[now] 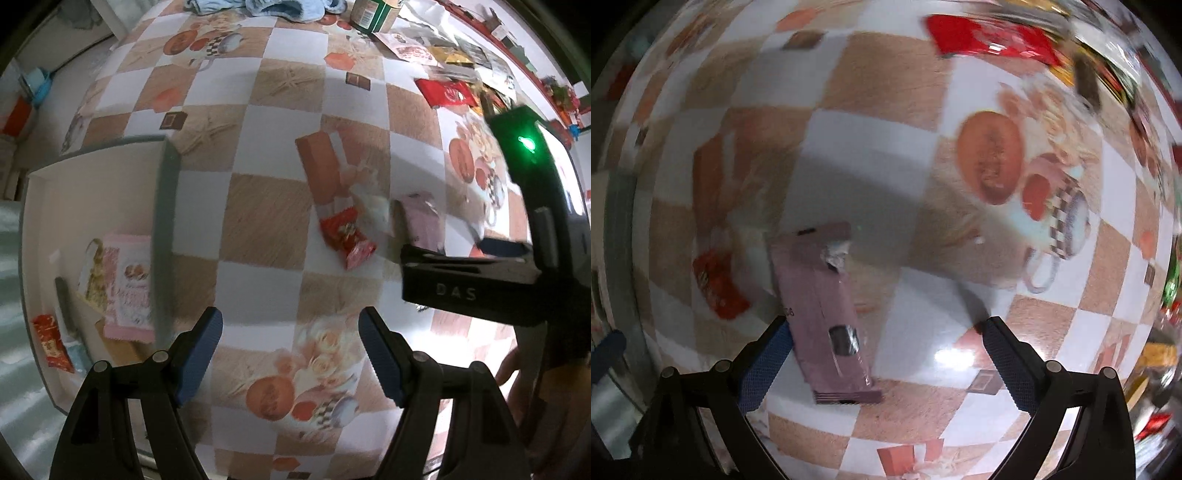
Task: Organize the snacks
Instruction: 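Move both tools from the tray toward the mauve bar and small red candy, then grasp the mauve bar packet with the right tool while the left grasps the small red candy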
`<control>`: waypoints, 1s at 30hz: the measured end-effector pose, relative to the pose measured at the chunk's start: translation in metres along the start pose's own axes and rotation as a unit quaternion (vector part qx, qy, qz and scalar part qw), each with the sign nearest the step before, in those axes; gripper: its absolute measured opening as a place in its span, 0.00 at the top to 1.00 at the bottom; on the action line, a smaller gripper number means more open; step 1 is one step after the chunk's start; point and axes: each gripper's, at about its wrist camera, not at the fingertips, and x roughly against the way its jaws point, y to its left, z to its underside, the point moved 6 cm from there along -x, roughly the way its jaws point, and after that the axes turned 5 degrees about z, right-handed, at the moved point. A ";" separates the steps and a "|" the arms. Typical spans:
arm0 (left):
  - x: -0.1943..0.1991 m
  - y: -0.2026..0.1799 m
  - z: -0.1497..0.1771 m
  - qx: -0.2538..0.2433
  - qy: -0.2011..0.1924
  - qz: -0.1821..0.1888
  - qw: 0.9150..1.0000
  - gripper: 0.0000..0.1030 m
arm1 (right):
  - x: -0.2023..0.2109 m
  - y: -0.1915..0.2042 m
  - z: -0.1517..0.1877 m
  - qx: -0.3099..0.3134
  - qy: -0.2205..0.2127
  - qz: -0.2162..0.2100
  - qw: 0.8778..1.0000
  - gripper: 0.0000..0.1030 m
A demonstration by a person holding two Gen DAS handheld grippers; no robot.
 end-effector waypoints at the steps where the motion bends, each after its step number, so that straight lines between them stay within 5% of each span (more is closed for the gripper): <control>1: -0.001 -0.002 -0.003 0.002 -0.001 0.001 1.000 0.23 | -0.001 -0.008 -0.002 -0.016 0.000 -0.004 1.000 0.01; 15: -0.044 -0.025 -0.042 0.045 0.013 -0.008 0.999 0.23 | -0.012 -0.116 0.028 -0.123 0.028 -0.025 0.992 0.01; 22: -0.058 -0.019 -0.054 0.070 0.018 -0.013 0.997 0.23 | -0.013 -0.122 0.028 -0.063 0.008 -0.013 0.998 0.01; 30: -0.066 -0.016 -0.061 0.062 0.013 -0.037 0.997 0.14 | -0.009 -0.080 0.028 0.008 -0.002 -0.009 1.000 0.00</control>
